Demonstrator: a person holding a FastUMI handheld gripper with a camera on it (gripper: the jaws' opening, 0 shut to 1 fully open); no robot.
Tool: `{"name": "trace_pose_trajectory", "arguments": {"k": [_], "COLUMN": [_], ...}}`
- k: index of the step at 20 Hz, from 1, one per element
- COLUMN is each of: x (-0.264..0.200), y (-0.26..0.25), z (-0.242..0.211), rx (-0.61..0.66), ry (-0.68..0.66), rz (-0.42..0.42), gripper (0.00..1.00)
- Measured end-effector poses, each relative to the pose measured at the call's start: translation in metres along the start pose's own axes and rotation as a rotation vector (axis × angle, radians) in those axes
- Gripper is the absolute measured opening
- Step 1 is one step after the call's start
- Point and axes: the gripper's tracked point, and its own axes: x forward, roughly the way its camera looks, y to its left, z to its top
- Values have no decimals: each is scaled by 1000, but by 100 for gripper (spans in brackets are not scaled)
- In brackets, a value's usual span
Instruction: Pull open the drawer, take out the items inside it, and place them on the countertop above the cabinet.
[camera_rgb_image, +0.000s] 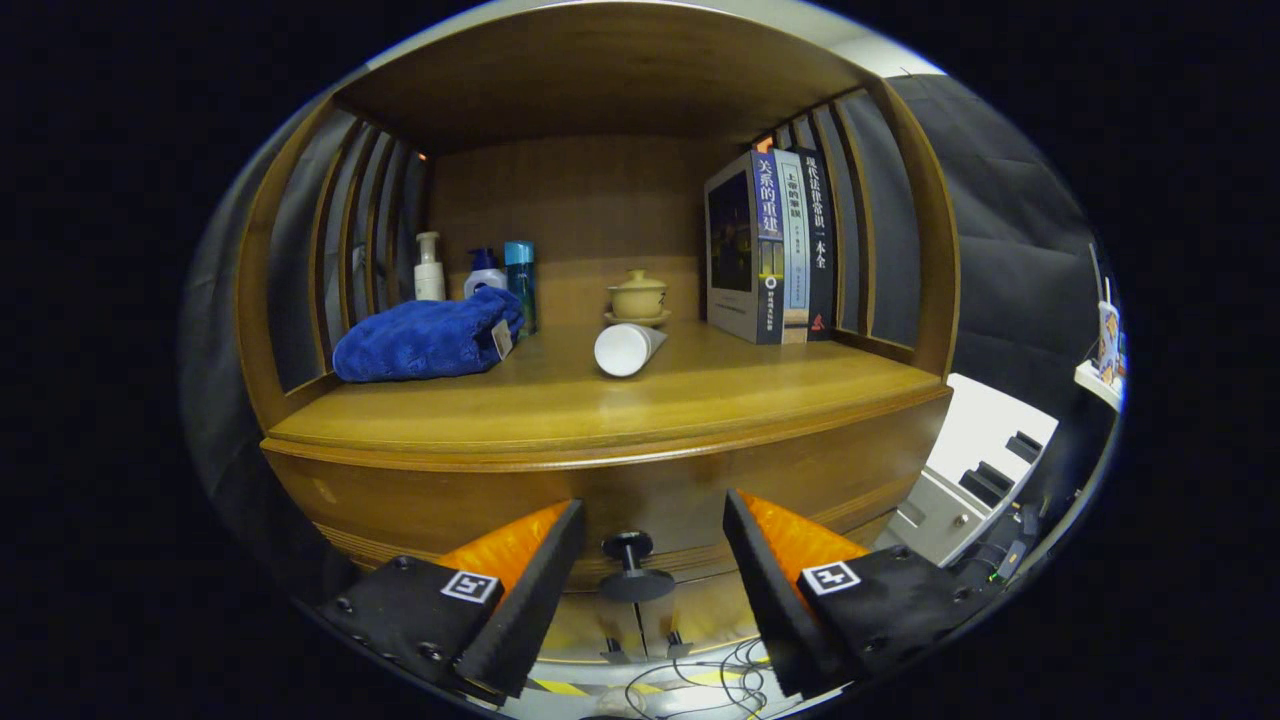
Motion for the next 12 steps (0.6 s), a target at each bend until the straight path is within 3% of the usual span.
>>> {"name": "trace_pose_trajectory", "arguments": {"k": [8,12], "x": [-1,-19], "y": [-5,-23], "z": [-2,39], "rx": [73,96], "ry": [34,-21], "rz": [15,21], "gripper": [96,98]}}
